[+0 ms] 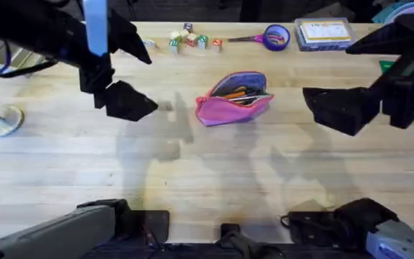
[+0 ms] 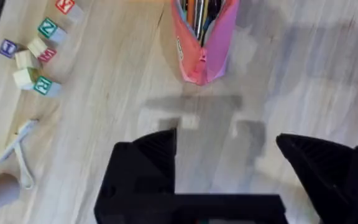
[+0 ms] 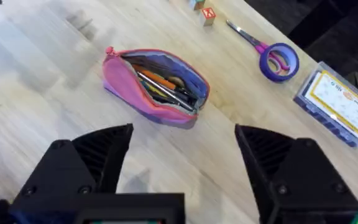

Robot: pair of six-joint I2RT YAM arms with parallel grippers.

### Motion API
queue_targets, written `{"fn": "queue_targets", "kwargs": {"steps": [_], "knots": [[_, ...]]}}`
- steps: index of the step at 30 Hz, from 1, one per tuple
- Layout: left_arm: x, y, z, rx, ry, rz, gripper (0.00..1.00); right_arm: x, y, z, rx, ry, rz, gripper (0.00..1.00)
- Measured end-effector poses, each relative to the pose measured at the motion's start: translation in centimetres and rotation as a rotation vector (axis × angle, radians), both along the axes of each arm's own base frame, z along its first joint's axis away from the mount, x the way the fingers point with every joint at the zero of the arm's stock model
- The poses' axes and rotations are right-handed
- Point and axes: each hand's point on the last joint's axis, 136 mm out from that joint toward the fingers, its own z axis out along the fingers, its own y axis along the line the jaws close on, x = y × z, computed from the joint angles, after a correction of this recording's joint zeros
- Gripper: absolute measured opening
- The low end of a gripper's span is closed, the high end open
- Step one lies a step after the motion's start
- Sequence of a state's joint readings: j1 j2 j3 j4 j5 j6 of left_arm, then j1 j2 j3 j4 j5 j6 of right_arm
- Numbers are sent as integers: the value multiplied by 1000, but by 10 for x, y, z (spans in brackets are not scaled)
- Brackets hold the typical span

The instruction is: Unzip the bag, pick up the pens from the table one at a time and place them inside, then zip the bag closed.

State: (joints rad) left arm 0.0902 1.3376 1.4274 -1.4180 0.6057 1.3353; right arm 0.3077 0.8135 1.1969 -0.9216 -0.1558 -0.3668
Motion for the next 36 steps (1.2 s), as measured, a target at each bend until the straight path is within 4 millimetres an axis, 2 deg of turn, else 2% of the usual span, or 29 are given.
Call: {"fn": "queue_targets", "kwargs": {"steps": [4,11,17,22,26,28,36], "knots": [[-5,4,-12,-4,-11,-57,995,0,0,0,0,0,0,997],[-13,4,-46,-16,-28,-169,995,0,0,0,0,0,0,997],[-2,1,-72,-30,-106,-212,994,0,0,0,0,-1,0,998],[8,-3,-83,-67,-145,-225,993,0,0,0,0,-1,0,998],[16,-9,-113,-156,-24,-221,993,5,1,-5,-7,22,0,998],[26,-9,-132,-185,15,-218,993,12,4,-14,-18,61,2,998],[47,-11,-144,-256,-25,-207,993,9,13,-15,14,80,48,997]]}}
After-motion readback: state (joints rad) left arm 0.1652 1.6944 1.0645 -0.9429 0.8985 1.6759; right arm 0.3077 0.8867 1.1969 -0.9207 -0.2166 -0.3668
